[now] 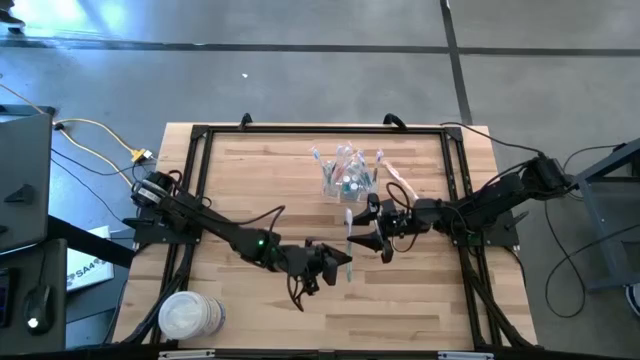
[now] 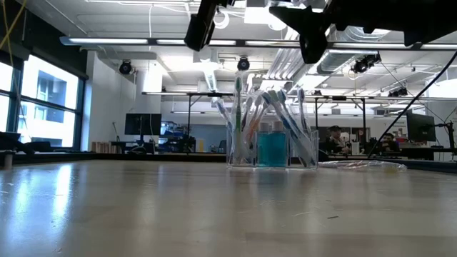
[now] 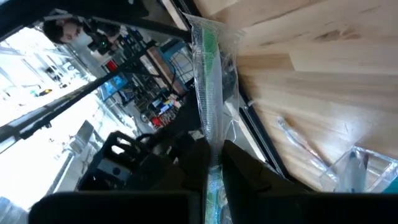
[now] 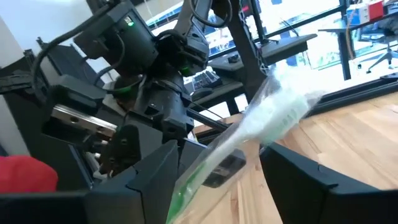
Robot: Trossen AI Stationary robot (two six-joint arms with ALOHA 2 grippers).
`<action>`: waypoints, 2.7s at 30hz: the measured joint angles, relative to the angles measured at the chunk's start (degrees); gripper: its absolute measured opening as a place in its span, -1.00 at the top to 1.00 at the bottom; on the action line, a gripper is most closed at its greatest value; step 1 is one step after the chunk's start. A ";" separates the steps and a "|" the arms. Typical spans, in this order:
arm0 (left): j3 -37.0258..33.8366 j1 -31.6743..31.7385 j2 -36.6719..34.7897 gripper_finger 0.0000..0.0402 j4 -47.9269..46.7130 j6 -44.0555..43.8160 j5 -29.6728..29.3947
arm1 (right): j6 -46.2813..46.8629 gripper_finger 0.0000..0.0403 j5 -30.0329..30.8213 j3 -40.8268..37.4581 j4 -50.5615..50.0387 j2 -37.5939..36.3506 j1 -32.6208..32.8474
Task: Pick & Place toothbrushing station
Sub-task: Put the green toothbrush into the transparent organizer
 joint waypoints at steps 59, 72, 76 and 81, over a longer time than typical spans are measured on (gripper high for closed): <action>0.02 -5.71 -6.25 -0.04 -6.36 -53.41 -26.66 | -22.04 0.95 29.33 -0.09 -9.31 -0.50 4.78; -0.01 2.03 -17.86 -0.04 -43.55 -105.40 -2.37 | -37.09 0.96 59.17 0.02 -7.40 -2.86 10.06; -1.43 7.07 -17.90 -0.04 -44.96 -108.23 6.67 | -37.13 0.96 59.29 0.02 -7.94 -3.07 6.93; -5.34 12.47 -17.90 -0.04 -41.60 -108.28 11.82 | -32.45 0.96 52.79 0.02 -11.17 -3.06 0.73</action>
